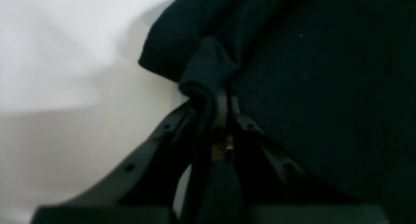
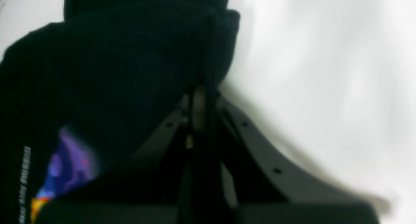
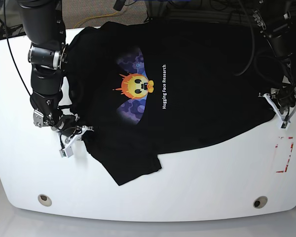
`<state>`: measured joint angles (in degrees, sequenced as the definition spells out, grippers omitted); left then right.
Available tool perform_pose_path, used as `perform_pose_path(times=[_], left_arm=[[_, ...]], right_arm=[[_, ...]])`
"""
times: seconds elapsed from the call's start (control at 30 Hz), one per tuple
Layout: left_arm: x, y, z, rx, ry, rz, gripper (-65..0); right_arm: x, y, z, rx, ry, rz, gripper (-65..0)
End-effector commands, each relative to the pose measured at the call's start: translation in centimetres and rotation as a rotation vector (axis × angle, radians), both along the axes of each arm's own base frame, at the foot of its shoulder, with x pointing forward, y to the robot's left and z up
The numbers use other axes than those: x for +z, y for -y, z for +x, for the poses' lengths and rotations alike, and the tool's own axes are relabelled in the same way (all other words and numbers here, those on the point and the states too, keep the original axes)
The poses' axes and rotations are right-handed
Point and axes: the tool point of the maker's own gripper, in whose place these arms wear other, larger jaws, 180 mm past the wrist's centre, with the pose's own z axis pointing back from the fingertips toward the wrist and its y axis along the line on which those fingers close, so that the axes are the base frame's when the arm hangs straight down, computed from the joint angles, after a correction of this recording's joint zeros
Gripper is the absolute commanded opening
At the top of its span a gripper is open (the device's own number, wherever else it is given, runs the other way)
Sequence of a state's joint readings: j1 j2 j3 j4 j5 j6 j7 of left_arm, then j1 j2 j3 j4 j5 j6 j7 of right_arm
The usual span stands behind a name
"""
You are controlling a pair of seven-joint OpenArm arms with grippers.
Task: Fold the T-shirt properly
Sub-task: 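Lift the grasped edges with both grippers and fold the shirt over lengthwise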
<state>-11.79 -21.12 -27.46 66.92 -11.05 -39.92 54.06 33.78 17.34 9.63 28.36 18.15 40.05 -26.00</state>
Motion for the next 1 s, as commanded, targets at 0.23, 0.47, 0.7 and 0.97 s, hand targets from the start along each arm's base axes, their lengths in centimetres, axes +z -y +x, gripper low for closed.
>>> perform_pose_path(times=[0.23, 0.47, 0.7, 0.97], left_arm=[[3.8, -0.6, 3.2, -0.003, 0.118, 0.018, -65.0], [7.6, 2.6, 6.2, -0.045, 0.255, 0.020, -65.0], [14.5, 4.4, 9.0, -0.015, 0.392, 0.054, -65.0], [24.8, 5.7, 11.3, -0.015, 0.646, 0.115, -65.0]], right_arm=[[5.4, 2.3, 1.3, 0.074, 0.117, -0.158, -65.0], [9.6, 5.3, 3.2, 0.068, 0.170, -0.250, -65.0], [17.0, 8.7, 6.7, 0.026, 0.274, -0.321, -65.0], [26.3, 11.0, 9.4, -0.007, 0.362, -0.390, -65.0]])
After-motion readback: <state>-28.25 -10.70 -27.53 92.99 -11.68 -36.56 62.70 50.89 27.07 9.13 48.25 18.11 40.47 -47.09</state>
